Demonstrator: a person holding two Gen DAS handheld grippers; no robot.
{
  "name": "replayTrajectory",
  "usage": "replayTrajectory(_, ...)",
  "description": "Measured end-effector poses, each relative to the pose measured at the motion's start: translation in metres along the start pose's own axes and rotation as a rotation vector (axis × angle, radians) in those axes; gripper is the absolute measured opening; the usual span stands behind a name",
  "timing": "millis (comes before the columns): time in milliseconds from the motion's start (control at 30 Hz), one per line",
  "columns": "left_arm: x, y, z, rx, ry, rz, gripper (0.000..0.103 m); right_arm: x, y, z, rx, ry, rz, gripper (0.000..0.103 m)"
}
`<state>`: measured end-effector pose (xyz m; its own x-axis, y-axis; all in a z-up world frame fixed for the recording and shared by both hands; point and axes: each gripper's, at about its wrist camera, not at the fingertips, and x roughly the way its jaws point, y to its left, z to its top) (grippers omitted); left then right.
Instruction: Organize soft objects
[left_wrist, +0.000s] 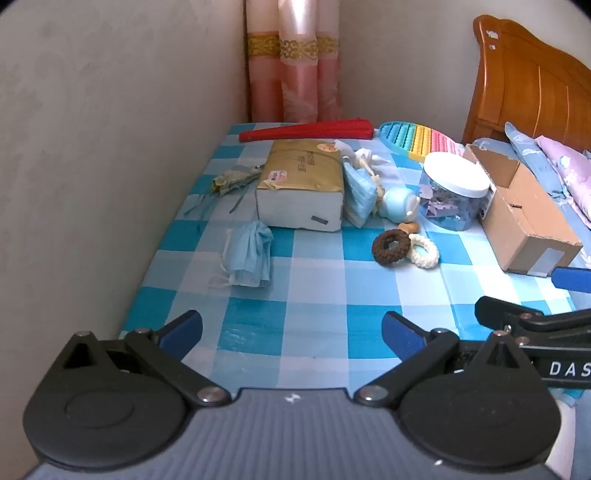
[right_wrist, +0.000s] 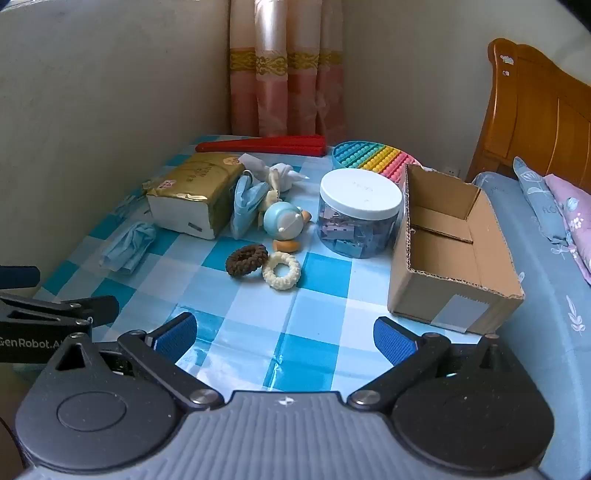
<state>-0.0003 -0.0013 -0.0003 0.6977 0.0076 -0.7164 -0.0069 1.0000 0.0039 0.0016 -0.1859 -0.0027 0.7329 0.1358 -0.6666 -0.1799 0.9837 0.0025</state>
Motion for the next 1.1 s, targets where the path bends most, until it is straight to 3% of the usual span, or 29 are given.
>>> replayTrajectory(233, -0.0008, -0.0017, -0.0005, 0.002, 0.001, -0.002, 0.102, 0.0009, 0.0012, 0.0001, -0.004, 0.027, -0.007, 0.103)
replayTrajectory(1100, -0.0042, -0.0002, 0.0015, -0.008, -0.002, -0.01, 0.102, -0.0046, 0.0026, 0.0006, -0.005, 0.002, 0.029, 0.103)
